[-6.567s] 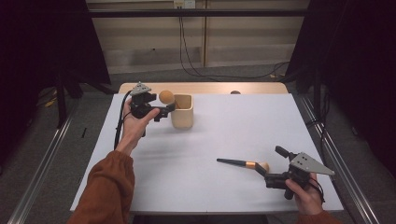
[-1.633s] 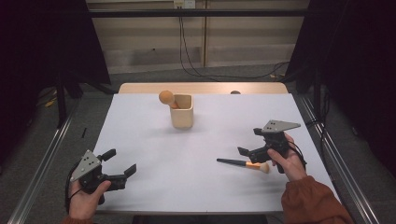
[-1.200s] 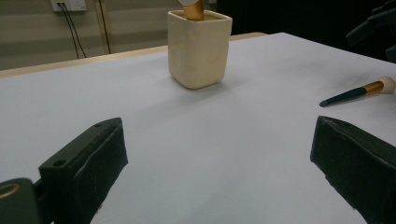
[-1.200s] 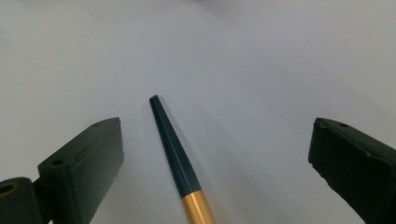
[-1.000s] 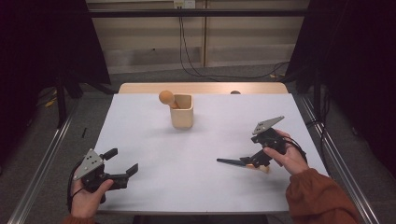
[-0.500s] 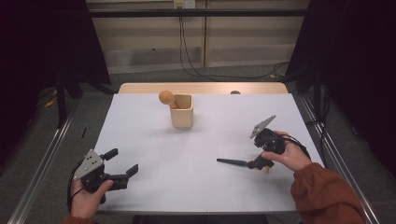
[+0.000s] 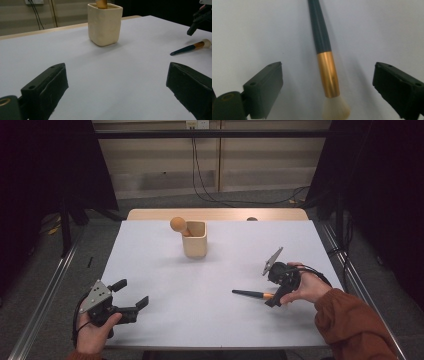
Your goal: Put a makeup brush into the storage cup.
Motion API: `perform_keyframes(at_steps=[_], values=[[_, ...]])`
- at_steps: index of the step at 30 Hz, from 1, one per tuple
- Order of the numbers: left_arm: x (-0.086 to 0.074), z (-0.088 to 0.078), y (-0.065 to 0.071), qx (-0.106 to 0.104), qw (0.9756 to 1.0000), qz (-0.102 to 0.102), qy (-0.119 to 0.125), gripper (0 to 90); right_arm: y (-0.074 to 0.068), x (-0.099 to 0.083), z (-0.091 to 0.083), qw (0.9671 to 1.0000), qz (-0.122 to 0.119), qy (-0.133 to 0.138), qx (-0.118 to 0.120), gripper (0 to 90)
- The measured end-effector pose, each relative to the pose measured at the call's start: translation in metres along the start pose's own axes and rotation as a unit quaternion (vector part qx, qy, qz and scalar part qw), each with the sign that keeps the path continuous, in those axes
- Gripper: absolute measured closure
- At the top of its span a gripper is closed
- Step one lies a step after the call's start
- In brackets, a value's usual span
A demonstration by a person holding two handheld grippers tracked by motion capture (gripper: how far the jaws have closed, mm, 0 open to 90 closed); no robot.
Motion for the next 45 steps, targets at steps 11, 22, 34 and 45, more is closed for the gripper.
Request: perform_keyframes(at_steps=[11,22,34,45], values=[[0.0,0.001,0.0,-0.002,1.0,0.002,0.0,3.6,0.002,0.001,0.009,0.9989,-0.031,-0.035,-0.002,29.8],[0.0,0.001,0.001,-0.003,1.0,0.0,-0.001,3.6,0.001,-0.002,0.017,0.9971,-0.05,-0.057,-0.007,46.8],[0.0,0.002,0.001,-0.002,1.0,-0.002,-0.003,3.6,0.0,-0.002,0.017,0.9961,-0.061,-0.063,-0.009,64.4],[0.0,0.001,0.001,-0.003,1.0,0.002,-0.003,3.6,0.002,0.001,0.017,0.9949,-0.057,-0.084,-0.003,74.7]])
Point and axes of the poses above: each handheld gripper's, and its own axes: z roughly forward along the jaws, x roughly out of its top, y roughly to its right, the point moved 6 cm from there along z, roughly forward along the jaws, and after that the axes turned 7 degrees about -y, right-handed, at the moved point
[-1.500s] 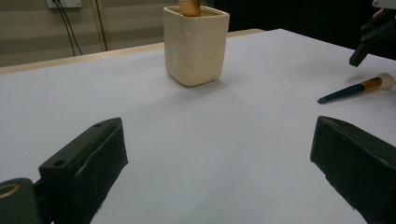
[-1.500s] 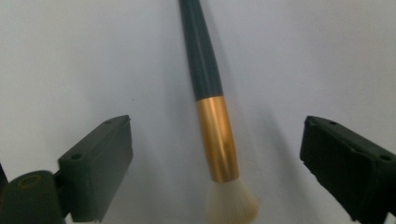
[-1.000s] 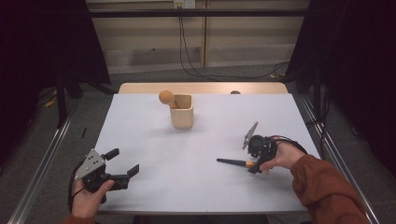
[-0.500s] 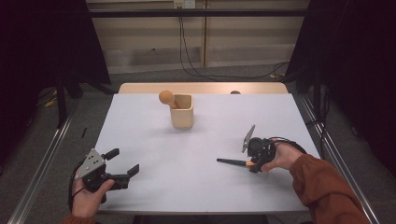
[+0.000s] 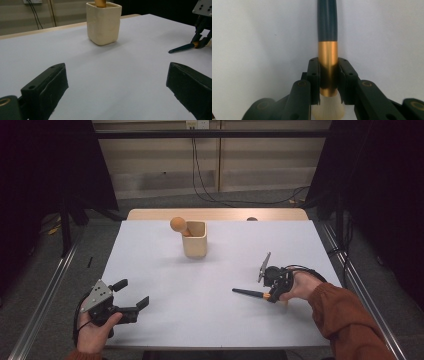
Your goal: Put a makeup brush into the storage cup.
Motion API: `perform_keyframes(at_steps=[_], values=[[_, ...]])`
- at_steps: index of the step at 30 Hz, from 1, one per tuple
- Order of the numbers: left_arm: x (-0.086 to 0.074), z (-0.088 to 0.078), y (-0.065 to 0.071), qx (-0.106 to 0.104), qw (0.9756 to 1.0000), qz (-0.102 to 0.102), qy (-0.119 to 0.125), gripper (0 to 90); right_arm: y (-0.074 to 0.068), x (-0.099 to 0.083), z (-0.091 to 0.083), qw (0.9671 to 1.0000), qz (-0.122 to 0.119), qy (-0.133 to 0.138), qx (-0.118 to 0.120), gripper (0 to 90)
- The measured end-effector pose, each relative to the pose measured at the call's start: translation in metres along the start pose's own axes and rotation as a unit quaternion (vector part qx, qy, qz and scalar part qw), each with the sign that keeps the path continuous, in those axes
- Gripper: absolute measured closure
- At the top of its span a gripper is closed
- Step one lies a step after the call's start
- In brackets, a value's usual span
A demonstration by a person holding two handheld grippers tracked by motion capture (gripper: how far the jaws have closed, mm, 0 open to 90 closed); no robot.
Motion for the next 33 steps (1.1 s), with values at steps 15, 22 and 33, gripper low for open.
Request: perform_keyframes(at_steps=[15,22,33], values=[[0.0,0.0,-0.001,0.002,1.0,-0.005,-0.001,3.6,-0.001,-0.007,-0.001,0.999,0.017,0.04,-0.006,75.0],[-0.001,0.0,-0.002,0.004,1.0,-0.006,-0.003,3.6,-0.003,-0.009,-0.003,0.9981,0.024,0.056,0.003,74.9],[-0.001,-0.001,-0.002,0.006,1.0,-0.005,-0.001,3.6,-0.001,-0.009,-0.02,0.9882,0.067,0.138,0.0,74.9]])
Point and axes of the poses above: each handheld gripper's, and its own axes: z roughly forward along the jaws, x roughly out of its top, y roughly to its right, the point moved 6 cm from there along z, roughly forward along the jaws, and after that the axes turned 7 degrees about -y, right-handed, at the moved point
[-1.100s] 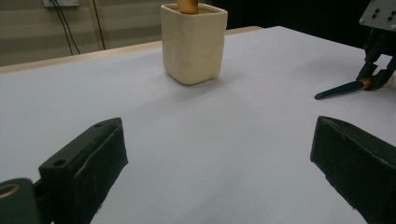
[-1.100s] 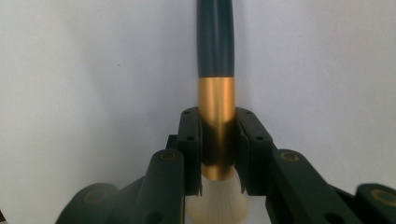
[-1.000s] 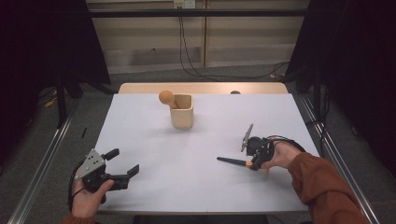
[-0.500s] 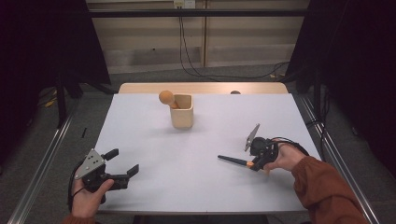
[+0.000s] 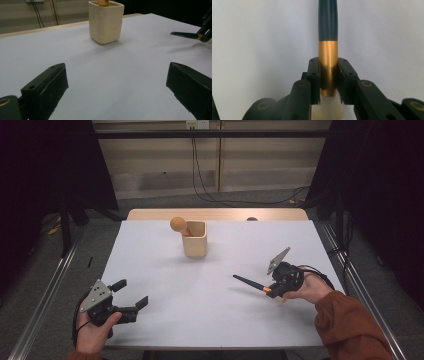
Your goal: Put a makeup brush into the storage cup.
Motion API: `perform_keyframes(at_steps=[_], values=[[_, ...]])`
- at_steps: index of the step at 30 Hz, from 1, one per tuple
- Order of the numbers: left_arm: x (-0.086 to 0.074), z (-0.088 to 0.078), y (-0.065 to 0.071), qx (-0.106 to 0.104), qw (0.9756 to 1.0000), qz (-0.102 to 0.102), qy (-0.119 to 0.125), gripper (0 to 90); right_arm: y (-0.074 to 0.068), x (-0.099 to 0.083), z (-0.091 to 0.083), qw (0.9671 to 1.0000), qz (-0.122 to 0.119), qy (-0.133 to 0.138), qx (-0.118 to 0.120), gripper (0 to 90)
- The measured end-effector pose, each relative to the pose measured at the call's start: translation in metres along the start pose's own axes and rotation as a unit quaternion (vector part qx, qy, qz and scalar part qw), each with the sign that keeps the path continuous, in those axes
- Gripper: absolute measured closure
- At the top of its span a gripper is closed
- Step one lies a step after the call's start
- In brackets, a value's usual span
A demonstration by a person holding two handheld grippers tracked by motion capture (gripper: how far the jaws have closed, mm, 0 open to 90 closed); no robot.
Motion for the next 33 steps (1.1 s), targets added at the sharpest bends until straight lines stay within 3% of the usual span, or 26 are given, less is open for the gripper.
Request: perform_keyframes(at_steps=[4,9,14,17,21,31,32,33], values=[[0.0,0.0,-0.001,0.002,1.0,-0.002,0.001,3.6,0.002,0.001,-0.003,0.9991,0.019,0.036,-0.007,74.9],[0.0,0.0,0.0,0.001,1.0,0.0,0.001,3.6,0.001,0.005,-0.006,0.9951,0.037,0.091,-0.015,74.9],[0.001,0.0,-0.001,0.001,1.0,-0.002,0.002,3.6,0.002,0.008,-0.007,0.9875,0.061,0.144,-0.021,74.9],[0.001,0.0,0.0,0.001,1.0,-0.001,0.002,3.6,0.002,0.009,-0.007,0.9838,0.082,0.158,-0.022,74.9],[0.001,-0.001,0.0,0.002,1.0,-0.002,0.004,3.6,0.002,0.009,-0.009,0.9764,0.101,0.189,-0.03,74.9],[0.002,-0.002,0.001,-0.001,0.9999,-0.004,0.012,3.6,0.0,0.013,-0.014,0.9536,0.124,0.27,-0.047,74.9],[0.002,-0.002,0.001,-0.002,0.9999,-0.001,0.011,3.6,0.0,0.014,-0.015,0.9504,0.126,0.279,-0.053,74.9],[0.003,-0.002,0.001,-0.002,0.9999,-0.002,0.011,3.5,0.0,0.014,-0.017,0.9448,0.131,0.295,-0.053,74.9]])
Point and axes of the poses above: each handheld gripper's, and its own axes: z roughly forward along the jaws, x roughly out of its top, y roughly to its right, the point moved 6 cm from there along z, roughly forward along the jaws, and after that the axes turned 7 degrees about -y, right-handed, at the moved point
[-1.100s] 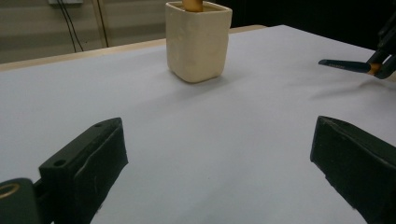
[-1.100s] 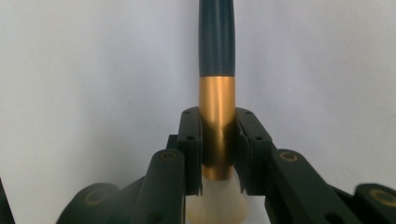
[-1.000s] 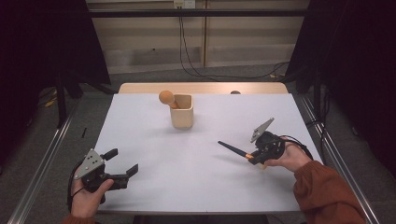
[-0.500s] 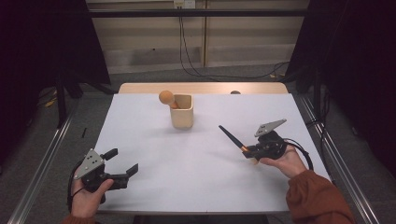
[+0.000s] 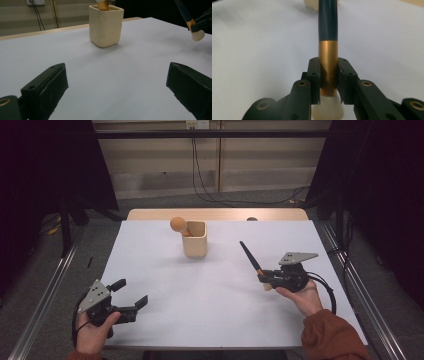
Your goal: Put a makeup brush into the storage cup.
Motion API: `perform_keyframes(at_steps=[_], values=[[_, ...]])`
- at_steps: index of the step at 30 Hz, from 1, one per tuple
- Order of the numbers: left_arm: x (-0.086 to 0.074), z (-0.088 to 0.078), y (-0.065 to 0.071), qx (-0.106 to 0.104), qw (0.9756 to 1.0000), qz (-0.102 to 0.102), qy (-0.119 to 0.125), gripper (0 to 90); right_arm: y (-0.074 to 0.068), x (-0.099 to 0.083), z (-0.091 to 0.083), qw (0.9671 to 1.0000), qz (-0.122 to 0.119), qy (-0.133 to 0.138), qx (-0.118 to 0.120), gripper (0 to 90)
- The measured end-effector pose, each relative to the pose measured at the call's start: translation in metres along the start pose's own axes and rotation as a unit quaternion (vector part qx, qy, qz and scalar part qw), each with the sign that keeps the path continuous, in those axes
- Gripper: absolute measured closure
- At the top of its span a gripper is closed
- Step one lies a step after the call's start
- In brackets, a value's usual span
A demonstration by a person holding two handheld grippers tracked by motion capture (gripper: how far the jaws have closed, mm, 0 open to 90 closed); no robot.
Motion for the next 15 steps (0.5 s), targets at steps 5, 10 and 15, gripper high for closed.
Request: perform_keyframes(at_steps=[5,10,15], values=[[0.003,0.002,0.006,-0.015,0.9999,0.004,0.003,3.4,-0.003,0.003,-0.003,0.9993,0.01,0.036,0.01,74.9],[0.007,0.003,0.014,-0.033,0.9994,0.011,0.01,3.2,-0.016,0.005,-0.004,0.9979,0.0,0.052,0.037,74.9],[0.01,0.007,0.022,-0.049,0.9986,0.02,0.008,3.2,-0.025,0.008,-0.003,0.9974,-0.003,0.053,0.049,74.9]])
Point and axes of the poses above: each handheld gripper's, and its own axes: z roughly forward along the jaws, x roughly out of its top, y roughly to its right, the point moved 6 cm from there along z, roughly forward along the jaws, and after that the axes turned 7 degrees about -y, right-handed, at the moved point
